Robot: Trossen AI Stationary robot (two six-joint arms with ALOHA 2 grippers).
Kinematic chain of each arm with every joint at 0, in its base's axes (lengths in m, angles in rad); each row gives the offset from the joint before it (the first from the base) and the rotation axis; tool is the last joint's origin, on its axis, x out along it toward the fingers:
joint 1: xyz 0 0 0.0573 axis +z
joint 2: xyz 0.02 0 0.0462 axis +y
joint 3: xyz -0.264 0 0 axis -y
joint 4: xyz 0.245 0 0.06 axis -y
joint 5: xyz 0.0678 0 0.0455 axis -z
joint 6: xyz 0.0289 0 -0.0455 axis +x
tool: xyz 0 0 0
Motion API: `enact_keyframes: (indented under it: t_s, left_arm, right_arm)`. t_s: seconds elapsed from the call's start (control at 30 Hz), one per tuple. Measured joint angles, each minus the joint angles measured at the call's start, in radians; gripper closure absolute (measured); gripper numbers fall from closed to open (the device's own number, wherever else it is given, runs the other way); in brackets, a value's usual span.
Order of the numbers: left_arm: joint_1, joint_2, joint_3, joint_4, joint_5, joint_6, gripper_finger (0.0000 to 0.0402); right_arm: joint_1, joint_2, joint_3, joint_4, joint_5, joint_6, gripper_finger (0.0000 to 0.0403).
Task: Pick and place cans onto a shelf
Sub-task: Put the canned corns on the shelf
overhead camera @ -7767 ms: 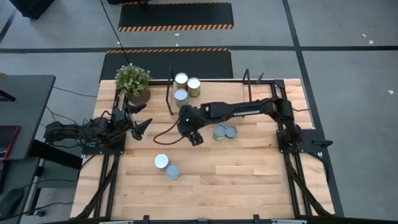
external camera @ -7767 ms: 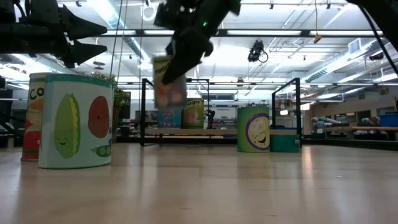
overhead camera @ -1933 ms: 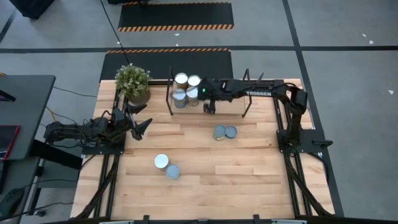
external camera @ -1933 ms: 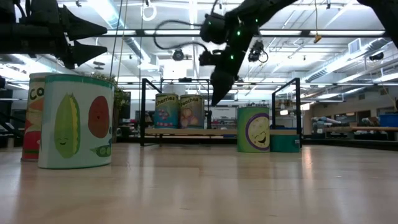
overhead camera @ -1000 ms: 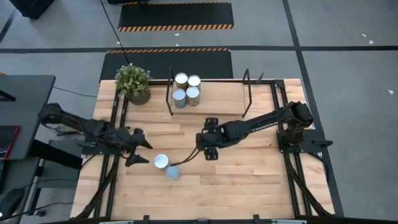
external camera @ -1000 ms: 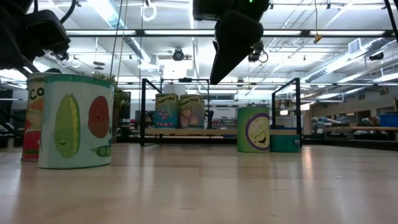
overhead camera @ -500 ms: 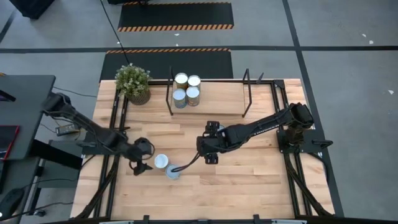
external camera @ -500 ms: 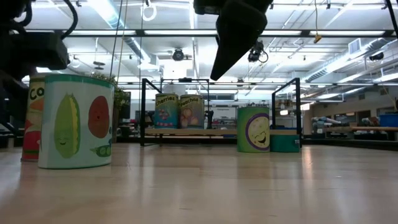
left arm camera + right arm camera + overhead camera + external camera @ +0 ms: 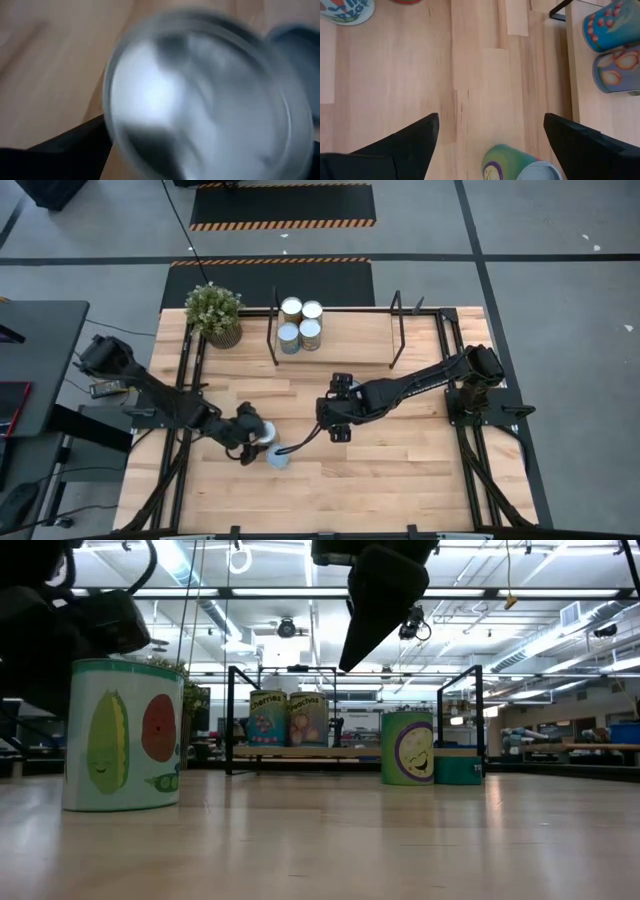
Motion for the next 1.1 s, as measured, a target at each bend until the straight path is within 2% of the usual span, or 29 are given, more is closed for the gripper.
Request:
enact_keyframes:
  t_s: [0.13, 0.33, 0.63, 0.8, 0.97, 1.1]
  left_arm:
    - [0.043, 0.088, 0.001, 0.137, -0.017, 0.096, 0.0013]
    - [0.1, 0.198, 0.022, 0.271, -0.02, 0.159, 0.0013]
    - [0.147, 0.321, 0.155, 0.263, 0.0, 0.329, 0.0013]
    - [0.194, 0.386, 0.22, 0.266, 0.026, 0.368, 0.0013]
    - [0.274, 0.447, 0.291, 0.272, 0.105, 0.392, 0.0013]
    - [0.321, 0.497, 0.361, 0.27, 0.152, 0.479, 0.0013]
  right_arm:
    - [-0.006, 0.0, 0.0, 0.001, 0.0, -0.005, 0.0035]
    - [-0.006, 0.0, 0.0, -0.003, 0.0, -0.006, 0.0035]
    - [-0.005, 0.0, 0.0, -0.168, 0.0, 0.049, 0.0035]
    - [-0.004, 0.0, -0.003, -0.177, 0.0, 0.036, 0.0035]
    - [-0.004, -0.047, -0.101, -0.113, 0.0, 0.015, 0.0035]
    - [0.001, -0.127, -0.206, -0.046, 0.002, 0.057, 0.0035]
